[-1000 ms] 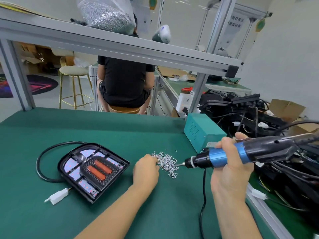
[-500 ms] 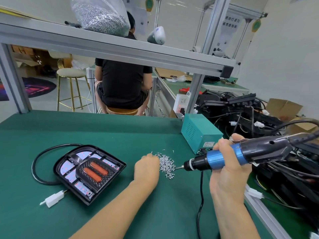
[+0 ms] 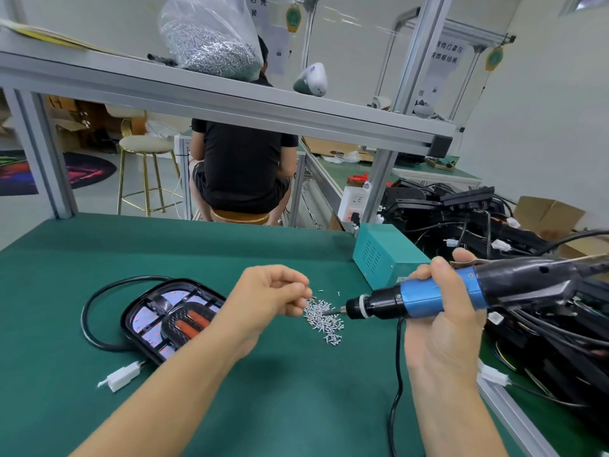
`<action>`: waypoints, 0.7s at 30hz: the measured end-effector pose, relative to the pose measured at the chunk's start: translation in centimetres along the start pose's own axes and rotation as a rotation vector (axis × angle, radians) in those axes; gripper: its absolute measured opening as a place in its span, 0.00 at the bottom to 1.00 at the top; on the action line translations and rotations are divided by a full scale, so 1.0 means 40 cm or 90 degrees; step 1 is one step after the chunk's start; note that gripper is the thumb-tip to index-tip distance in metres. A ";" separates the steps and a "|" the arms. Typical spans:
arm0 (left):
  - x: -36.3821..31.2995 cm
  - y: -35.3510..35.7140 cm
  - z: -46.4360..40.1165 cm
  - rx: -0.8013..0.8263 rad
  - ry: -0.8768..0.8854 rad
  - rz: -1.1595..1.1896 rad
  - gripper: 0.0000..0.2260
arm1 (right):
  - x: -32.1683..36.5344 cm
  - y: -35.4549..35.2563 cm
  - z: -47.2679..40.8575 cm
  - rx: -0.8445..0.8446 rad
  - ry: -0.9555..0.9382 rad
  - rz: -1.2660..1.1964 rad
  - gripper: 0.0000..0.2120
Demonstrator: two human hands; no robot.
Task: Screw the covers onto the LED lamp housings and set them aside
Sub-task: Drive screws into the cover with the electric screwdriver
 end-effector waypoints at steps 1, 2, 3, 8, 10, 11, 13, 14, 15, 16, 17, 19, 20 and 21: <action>-0.015 -0.014 0.005 -0.005 0.001 0.020 0.07 | 0.004 0.009 0.002 0.004 0.003 -0.007 0.13; -0.027 -0.031 0.010 -0.013 0.003 0.032 0.06 | 0.008 0.019 0.004 0.010 0.006 -0.015 0.13; -0.036 -0.049 0.015 -0.026 0.008 0.025 0.06 | 0.012 0.032 0.006 0.018 0.011 -0.028 0.14; -0.054 -0.142 0.038 -0.093 -0.004 0.008 0.07 | 0.021 0.107 0.018 0.053 0.039 -0.113 0.14; -0.048 -0.160 0.051 -0.086 -0.040 0.083 0.05 | 0.020 0.139 0.027 0.063 0.048 -0.142 0.13; -0.045 -0.166 0.057 -0.079 -0.056 0.119 0.04 | 0.019 0.155 0.033 0.069 0.053 -0.153 0.13; -0.041 -0.178 0.067 -0.070 -0.077 0.177 0.03 | 0.012 0.186 0.045 0.083 0.066 -0.173 0.13; -0.040 -0.185 0.071 -0.070 -0.084 0.194 0.03 | 0.008 0.199 0.051 0.088 0.071 -0.180 0.13; -0.039 -0.195 0.075 -0.072 -0.088 0.207 0.03 | 0.003 0.214 0.057 0.094 0.076 -0.181 0.13; -0.038 -0.197 0.078 -0.071 -0.091 0.215 0.04 | 0.002 0.221 0.061 0.096 0.077 -0.180 0.13; -0.039 -0.201 0.080 -0.072 -0.093 0.221 0.04 | 0.000 0.228 0.064 0.099 0.079 -0.178 0.13; -0.037 -0.213 0.085 -0.074 -0.095 0.235 0.05 | -0.007 0.246 0.073 0.106 0.084 -0.171 0.13; -0.036 -0.219 0.087 -0.073 -0.096 0.240 0.04 | -0.011 0.254 0.076 0.107 0.087 -0.168 0.14; -0.036 -0.223 0.088 -0.071 -0.096 0.243 0.04 | -0.015 0.261 0.079 0.109 0.089 -0.164 0.13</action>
Point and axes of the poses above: each hand's wrist, its own z-axis away from the middle knuckle, its own y-axis out of the palm, x = y × z, the point moved 7 cm from there along -z, towards the middle knuckle, and after that the axes turned 15 degrees about z, right-handed, at the moved point
